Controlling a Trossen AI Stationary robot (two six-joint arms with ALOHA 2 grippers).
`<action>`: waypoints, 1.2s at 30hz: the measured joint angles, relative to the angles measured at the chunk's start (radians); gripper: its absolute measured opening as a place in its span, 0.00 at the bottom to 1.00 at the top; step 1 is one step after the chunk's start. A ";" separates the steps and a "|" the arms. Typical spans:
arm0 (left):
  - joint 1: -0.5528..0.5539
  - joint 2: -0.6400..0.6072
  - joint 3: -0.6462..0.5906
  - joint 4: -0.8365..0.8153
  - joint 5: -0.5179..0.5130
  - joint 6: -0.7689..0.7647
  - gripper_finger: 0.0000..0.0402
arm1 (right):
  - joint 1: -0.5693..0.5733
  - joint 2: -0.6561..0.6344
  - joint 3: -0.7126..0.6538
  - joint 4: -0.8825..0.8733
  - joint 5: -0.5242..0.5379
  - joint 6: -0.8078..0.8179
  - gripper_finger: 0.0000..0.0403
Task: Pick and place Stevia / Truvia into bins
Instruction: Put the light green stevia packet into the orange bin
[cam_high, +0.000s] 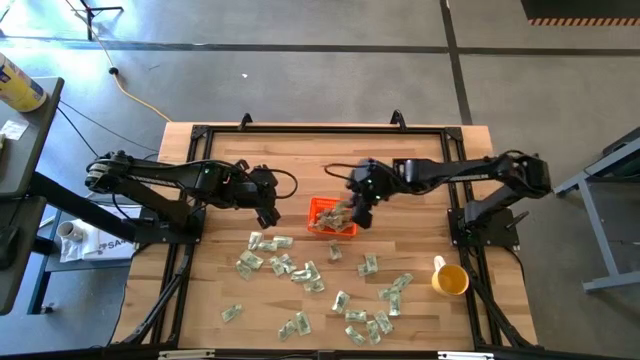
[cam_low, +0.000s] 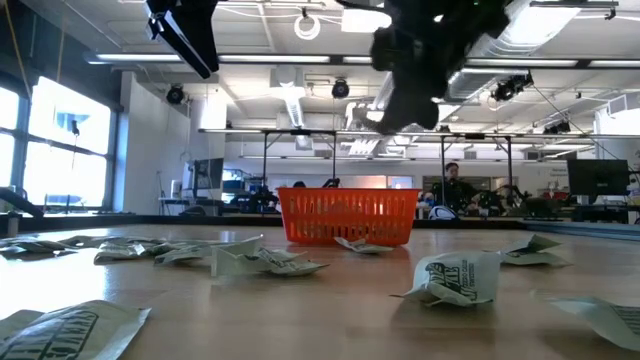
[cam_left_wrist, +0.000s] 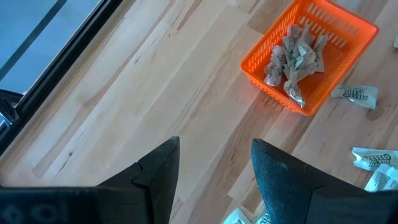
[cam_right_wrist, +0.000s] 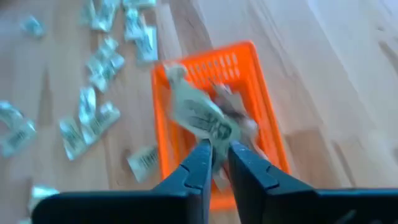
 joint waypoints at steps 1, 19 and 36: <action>0.000 0.000 0.000 0.000 0.000 0.000 0.58 | -0.003 0.025 0.016 0.006 -0.013 0.008 0.13; 0.008 0.187 -0.004 -0.019 0.099 0.216 0.58 | 0.031 0.073 0.132 -0.091 0.104 -0.035 0.49; -0.038 0.127 -0.497 0.678 0.294 0.297 0.58 | 0.139 -0.121 0.131 -0.454 0.471 0.089 0.60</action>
